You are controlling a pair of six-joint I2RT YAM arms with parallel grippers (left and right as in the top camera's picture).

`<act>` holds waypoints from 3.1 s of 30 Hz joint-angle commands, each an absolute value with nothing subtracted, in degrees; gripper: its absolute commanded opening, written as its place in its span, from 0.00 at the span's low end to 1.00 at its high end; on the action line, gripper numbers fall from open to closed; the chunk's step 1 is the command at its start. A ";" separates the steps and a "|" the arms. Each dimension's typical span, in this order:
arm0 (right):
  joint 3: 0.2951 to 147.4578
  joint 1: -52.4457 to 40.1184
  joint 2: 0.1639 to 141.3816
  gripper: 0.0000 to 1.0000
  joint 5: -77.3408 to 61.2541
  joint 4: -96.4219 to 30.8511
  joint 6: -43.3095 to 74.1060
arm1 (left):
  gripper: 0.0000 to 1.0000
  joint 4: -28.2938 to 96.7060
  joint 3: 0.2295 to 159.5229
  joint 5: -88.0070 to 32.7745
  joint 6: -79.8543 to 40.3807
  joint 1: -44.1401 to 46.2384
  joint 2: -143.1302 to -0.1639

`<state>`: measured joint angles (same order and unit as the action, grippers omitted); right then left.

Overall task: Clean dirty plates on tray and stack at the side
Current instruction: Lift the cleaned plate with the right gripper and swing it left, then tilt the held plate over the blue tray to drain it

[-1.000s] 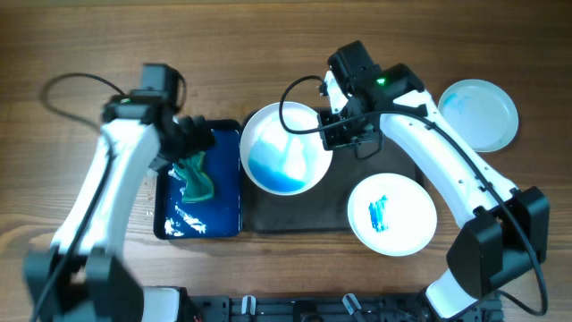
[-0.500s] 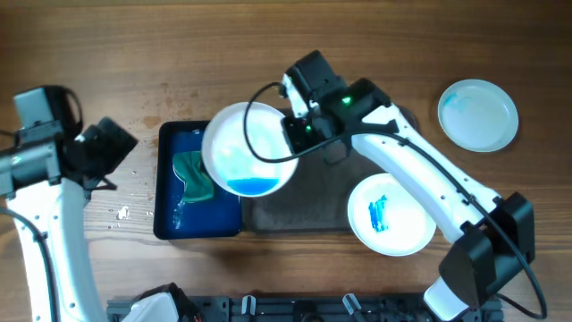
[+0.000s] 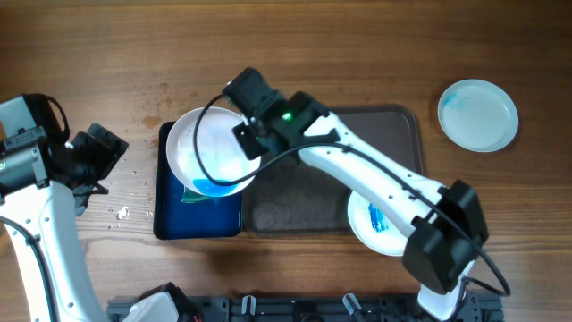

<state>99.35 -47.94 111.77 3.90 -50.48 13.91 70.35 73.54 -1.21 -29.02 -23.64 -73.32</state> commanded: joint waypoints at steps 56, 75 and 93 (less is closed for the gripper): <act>106.17 -68.10 112.27 0.05 66.08 -30.63 -34.57 | 1.00 69.69 74.00 1.15 -29.41 -24.73 -73.30; 106.17 -68.75 112.29 0.05 66.02 -25.56 -37.47 | 1.00 69.67 73.84 1.15 -29.41 -24.71 -73.30; 106.17 -68.77 112.29 0.04 63.11 -20.80 -27.46 | 1.00 69.71 73.84 1.13 -29.41 -24.71 -73.30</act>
